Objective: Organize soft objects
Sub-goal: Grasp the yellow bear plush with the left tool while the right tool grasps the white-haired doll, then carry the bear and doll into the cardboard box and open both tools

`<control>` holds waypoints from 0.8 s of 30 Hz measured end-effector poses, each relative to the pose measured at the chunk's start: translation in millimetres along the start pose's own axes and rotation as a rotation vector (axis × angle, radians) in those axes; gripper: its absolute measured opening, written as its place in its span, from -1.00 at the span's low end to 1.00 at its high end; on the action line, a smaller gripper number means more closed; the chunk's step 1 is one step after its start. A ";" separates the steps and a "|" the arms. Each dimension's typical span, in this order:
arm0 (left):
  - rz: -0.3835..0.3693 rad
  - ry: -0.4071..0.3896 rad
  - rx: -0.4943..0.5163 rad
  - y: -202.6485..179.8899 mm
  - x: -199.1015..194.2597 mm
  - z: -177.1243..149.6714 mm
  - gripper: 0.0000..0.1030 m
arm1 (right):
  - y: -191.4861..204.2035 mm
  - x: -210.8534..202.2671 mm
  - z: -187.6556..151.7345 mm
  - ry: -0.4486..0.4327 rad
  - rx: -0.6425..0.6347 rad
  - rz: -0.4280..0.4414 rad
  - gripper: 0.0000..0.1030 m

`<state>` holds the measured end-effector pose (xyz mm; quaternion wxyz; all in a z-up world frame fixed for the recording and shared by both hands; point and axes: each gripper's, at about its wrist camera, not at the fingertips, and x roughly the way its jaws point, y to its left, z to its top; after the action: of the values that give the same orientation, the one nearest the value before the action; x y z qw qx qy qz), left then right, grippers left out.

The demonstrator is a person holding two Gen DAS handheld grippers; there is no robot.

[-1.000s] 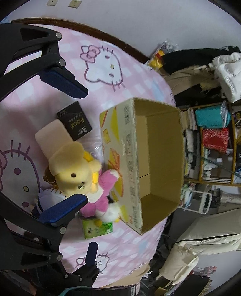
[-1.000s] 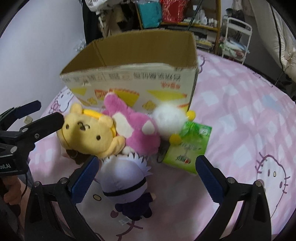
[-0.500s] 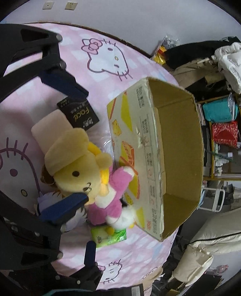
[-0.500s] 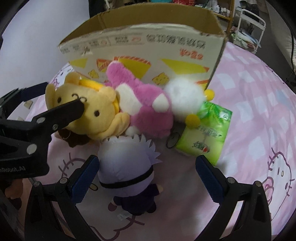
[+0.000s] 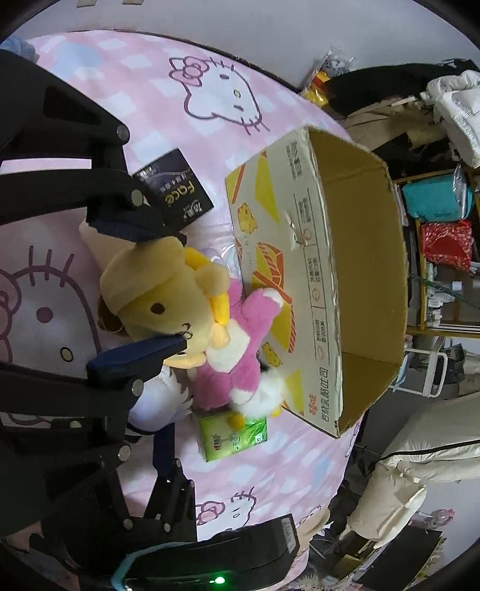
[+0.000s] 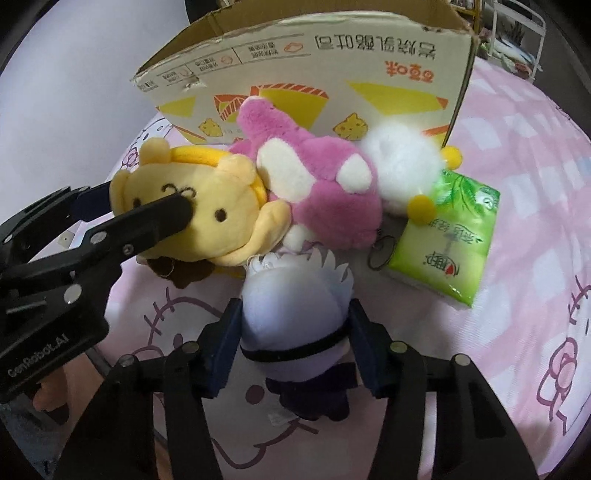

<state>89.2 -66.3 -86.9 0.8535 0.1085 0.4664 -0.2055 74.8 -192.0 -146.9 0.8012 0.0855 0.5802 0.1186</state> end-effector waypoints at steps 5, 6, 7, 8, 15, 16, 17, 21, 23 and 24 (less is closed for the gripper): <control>0.029 -0.049 -0.031 5.3 -21.1 -9.2 -0.09 | -0.1 -16.4 1.6 -0.083 0.007 -0.027 0.12; 0.035 -0.055 -0.036 6.5 -23.7 -10.0 -0.09 | -1.0 -21.4 2.5 -0.109 0.009 -0.029 0.12; 0.044 -0.065 -0.042 7.6 -27.7 -12.1 -0.09 | -0.1 -26.0 1.3 -0.128 0.010 -0.031 0.12; 0.051 -0.075 -0.047 8.6 -30.9 -13.6 -0.09 | 0.2 -31.6 1.6 -0.159 0.012 -0.036 0.12; 0.110 -0.190 -0.073 10.0 -61.9 -22.7 -0.09 | 2.4 -76.0 -2.7 -0.401 0.011 -0.044 0.12; 0.117 -0.213 -0.074 9.7 -67.0 -23.9 -0.09 | 6.6 -77.9 -1.9 -0.438 0.009 -0.047 0.12; 0.123 -0.229 -0.075 9.6 -70.8 -24.6 -0.09 | 7.9 -82.1 -2.1 -0.462 0.008 -0.048 0.12; 0.157 -0.318 -0.080 9.3 -90.2 -28.5 -0.09 | 2.9 -107.0 -18.3 -0.565 0.000 -0.058 0.12; 0.179 -0.366 -0.087 9.2 -100.5 -31.0 -0.09 | 2.0 -114.2 -24.6 -0.603 -0.005 -0.068 0.12; 0.185 -0.384 -0.088 9.0 -104.4 -32.2 -0.09 | 2.2 -118.7 -25.6 -0.621 -0.005 -0.070 0.12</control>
<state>18.9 -20.1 -16.6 0.9458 0.0722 0.2920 -0.1225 14.8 -224.2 -46.4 0.9440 0.0958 0.3098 0.0608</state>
